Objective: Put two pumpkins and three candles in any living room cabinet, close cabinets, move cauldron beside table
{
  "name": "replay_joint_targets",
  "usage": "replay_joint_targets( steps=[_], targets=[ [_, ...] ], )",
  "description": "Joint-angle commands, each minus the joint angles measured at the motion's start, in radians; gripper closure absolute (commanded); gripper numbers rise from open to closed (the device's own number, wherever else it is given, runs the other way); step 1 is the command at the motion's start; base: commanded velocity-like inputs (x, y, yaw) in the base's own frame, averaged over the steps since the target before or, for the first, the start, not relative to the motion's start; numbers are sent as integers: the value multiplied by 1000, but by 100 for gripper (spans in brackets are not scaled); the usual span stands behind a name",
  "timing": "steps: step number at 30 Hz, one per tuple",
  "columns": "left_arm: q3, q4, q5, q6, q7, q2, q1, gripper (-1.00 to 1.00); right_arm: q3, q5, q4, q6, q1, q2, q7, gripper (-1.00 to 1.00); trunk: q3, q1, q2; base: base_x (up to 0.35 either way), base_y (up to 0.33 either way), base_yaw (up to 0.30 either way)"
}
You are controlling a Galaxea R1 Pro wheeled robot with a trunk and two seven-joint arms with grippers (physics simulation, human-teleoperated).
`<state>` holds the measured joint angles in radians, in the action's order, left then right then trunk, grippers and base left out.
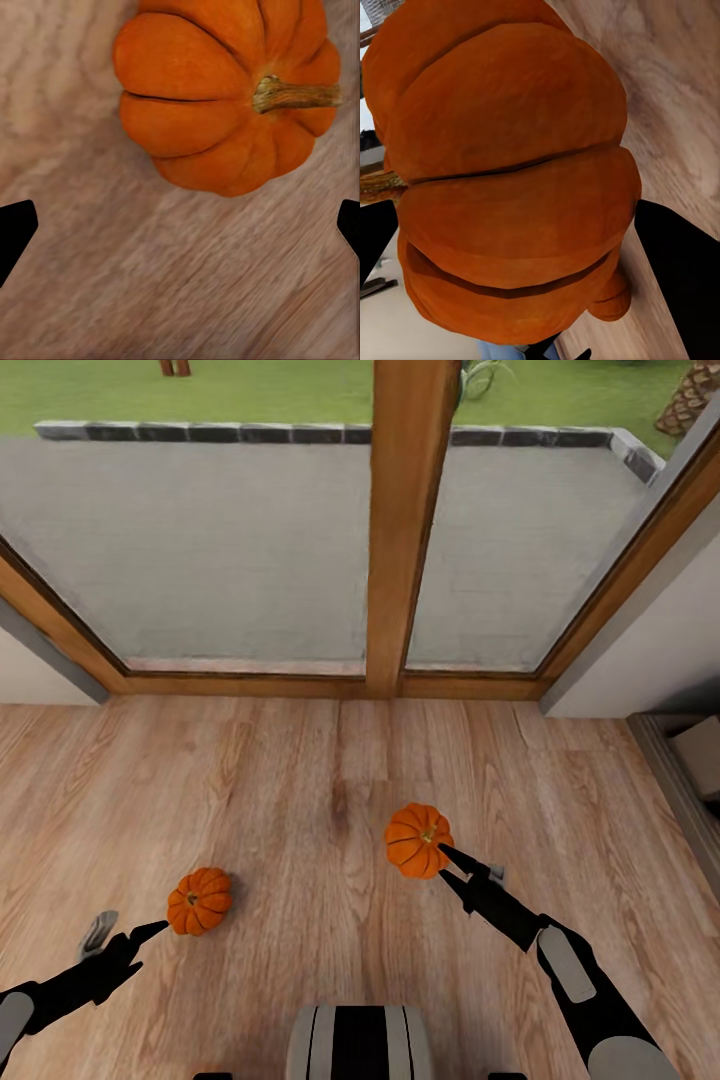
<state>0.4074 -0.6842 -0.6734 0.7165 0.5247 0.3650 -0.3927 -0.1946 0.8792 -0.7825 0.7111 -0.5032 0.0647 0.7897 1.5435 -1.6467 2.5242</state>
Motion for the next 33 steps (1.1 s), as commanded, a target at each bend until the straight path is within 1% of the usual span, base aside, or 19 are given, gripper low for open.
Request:
replay_joint_targets(
  steps=[1, 8, 17, 19, 23, 26, 30, 31, 33],
  targets=[
    [0, 0, 0, 0, 1, 0, 0, -100, 1, 1, 0, 1, 0, 0, 1, 100, 0, 0, 0, 51, -11, 0],
    [2, 0, -1, 0, 3, 0, 0, -100, 1, -1, 0, -1, 0, 0, 0, 100, 0, 0, 0, 113, -3, 0],
    [3, 0, -3, 3, 10, 1, 0, -100, 2, -2, 0, -1, 0, 0, 0, 100, 0, 0, 0, 16, 0, 0],
    [2, 0, -3, 5, 26, 1, 0, -100, 2, -2, 0, -1, 0, 0, 0, 100, 0, 0, 0, 1, 0, 0],
    [2, 0, -1, 9, 95, 7, 0, -100, 3, -2, 0, -1, 0, 0, 0, 100, 0, 0, 0, 0, 0, 0],
    [7, 0, 0, 12, 146, 18, 0, -100, 3, -2, 0, -1, 0, 0, 0, 100, 0, 0, 0, 0, 0, 0],
    [29, 0, 1, 13, 163, 27, 0, -100, 3, -2, 0, -1, 0, 0, 0, 100, 0, 0, 0, 0, 0, 0],
    [37, 0, 1, 13, 165, 28, 0, -100, 3, -2, 0, -1, 0, 0, 0, 100, 4, 0, 0, 0, 0, 0],
    [41, 0, 1, 13, 166, 29, 0, -100, 3, -2, 0, -1, 0, 0, 0, 100, 4, 0, 0, 0, 0, 0]
  ],
)
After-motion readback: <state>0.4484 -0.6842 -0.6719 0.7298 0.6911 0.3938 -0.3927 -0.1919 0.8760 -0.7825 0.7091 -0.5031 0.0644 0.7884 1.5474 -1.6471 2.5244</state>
